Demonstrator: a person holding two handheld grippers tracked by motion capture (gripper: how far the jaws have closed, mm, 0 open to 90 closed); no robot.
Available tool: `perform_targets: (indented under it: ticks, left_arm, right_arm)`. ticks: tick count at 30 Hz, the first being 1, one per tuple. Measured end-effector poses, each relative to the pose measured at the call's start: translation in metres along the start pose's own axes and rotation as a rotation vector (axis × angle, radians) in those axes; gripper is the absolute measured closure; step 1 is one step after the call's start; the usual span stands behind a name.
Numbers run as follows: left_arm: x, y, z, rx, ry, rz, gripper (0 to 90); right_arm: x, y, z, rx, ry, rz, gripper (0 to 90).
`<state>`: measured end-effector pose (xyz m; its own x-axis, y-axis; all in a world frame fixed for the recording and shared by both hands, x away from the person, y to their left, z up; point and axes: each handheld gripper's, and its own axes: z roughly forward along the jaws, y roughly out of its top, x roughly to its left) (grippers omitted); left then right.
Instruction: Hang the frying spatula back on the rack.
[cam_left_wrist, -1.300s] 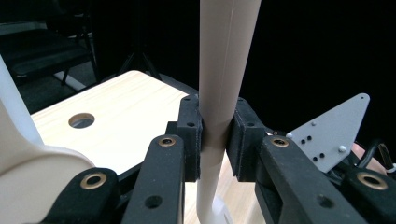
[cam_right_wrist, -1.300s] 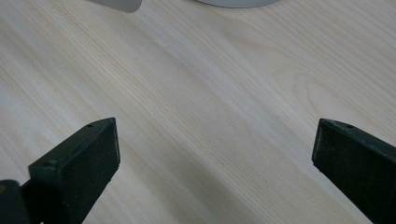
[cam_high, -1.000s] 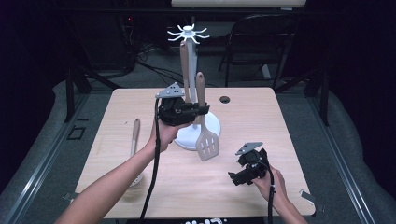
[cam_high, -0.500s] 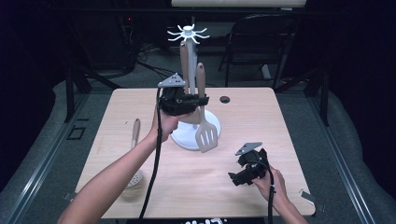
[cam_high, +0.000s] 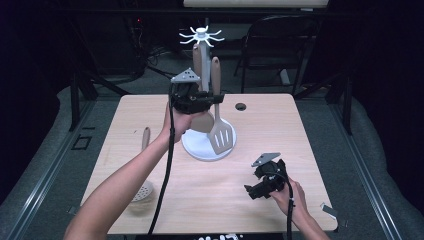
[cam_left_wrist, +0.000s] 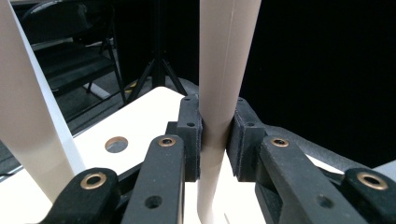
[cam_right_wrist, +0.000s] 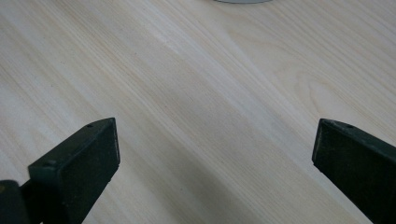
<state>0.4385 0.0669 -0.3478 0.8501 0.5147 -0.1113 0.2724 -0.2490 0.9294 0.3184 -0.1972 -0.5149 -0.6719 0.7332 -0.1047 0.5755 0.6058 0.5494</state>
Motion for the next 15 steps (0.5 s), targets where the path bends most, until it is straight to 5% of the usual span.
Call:
perform_targets:
  ticks: [15]
  left_arm:
    - [0.006, 0.017, 0.004, -0.008, 0.023, -0.008, 77.1]
  right_arm:
    - [0.001, 0.0, 0.001, 0.016, -0.003, -0.016, 0.4]
